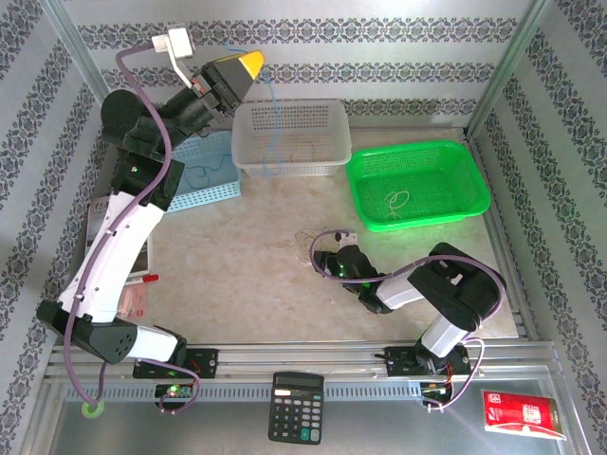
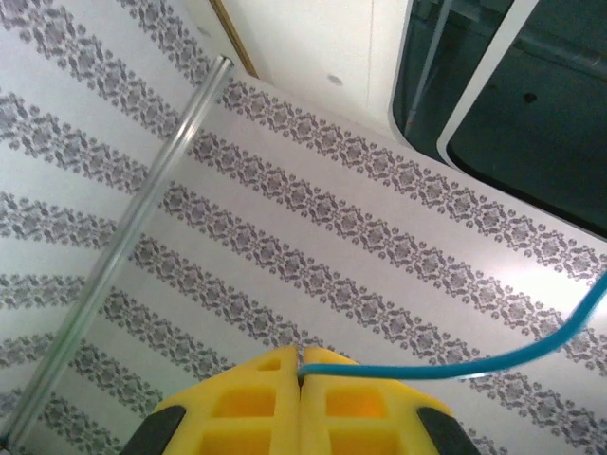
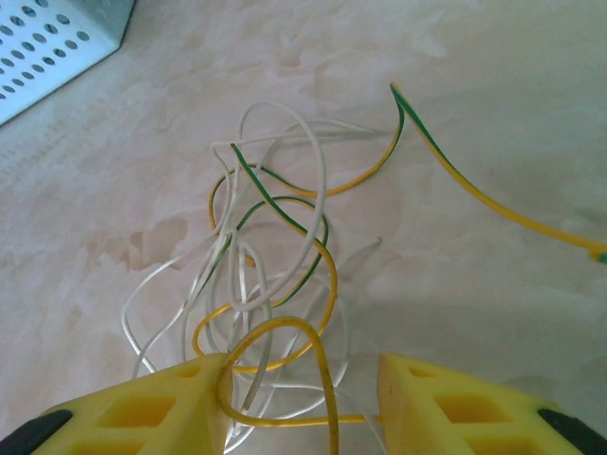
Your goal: Untangle the cables
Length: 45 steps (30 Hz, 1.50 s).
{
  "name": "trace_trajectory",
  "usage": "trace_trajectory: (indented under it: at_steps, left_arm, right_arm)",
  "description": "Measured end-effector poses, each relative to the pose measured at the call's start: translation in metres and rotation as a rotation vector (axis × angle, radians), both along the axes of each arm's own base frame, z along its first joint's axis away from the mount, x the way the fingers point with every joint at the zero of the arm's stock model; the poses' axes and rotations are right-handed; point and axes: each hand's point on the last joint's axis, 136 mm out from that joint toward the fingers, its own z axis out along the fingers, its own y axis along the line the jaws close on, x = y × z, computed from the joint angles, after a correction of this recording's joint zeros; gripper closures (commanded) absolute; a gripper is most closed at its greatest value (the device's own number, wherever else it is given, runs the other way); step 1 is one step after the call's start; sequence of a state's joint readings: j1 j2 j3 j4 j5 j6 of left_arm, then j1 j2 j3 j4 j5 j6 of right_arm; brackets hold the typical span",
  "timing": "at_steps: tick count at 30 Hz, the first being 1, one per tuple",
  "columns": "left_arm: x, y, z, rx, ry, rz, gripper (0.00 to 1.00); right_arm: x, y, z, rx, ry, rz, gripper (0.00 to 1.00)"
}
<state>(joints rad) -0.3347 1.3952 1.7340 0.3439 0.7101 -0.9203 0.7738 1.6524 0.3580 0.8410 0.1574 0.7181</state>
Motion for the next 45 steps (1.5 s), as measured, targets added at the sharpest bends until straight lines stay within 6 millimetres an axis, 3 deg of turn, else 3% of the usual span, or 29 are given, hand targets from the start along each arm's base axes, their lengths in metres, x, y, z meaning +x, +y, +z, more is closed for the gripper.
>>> trace_trajectory:
  at_steps: [5, 10, 15, 20, 27, 30, 37, 45]
  left_arm:
    - [0.024, 0.026, -0.013, 0.05, 0.028, 0.144, 1.0]
    - [0.06, 0.059, -0.046, 0.132, 0.087, 0.323, 1.0]
    - [0.091, 0.093, -0.077, 0.229, 0.125, 0.476, 1.0]
    - [0.129, 0.134, -0.102, 0.278, 0.161, 0.606, 1.0]
    - [0.2, 0.201, -0.163, 0.303, 0.3, 0.739, 1.0]
    - [0.221, 0.23, -0.187, 0.308, 0.346, 0.791, 1.0]
    - [0.237, 0.275, -0.227, 0.329, 0.38, 0.876, 1.0]
    - [0.242, 0.281, -0.32, 0.412, 0.511, 0.851, 1.0]
  right_arm:
    - [0.0, 0.003, 0.012, 0.038, -0.014, 0.005, 0.46]
    - [0.0, 0.002, 0.052, 0.096, -0.07, 0.004, 0.37]
    - [-0.001, -0.008, 0.082, 0.112, -0.099, -0.007, 0.35]
    - [0.0, -0.018, 0.098, 0.108, -0.104, -0.012, 0.35]
    - [-0.001, -0.024, 0.115, 0.106, -0.087, -0.006, 0.35]
    - [0.0, -0.027, 0.123, 0.112, -0.084, -0.006, 0.34]
    - [0.004, -0.032, 0.136, 0.118, -0.076, 0.005, 0.34]
    - [0.002, -0.03, 0.136, 0.104, -0.056, 0.038, 0.34]
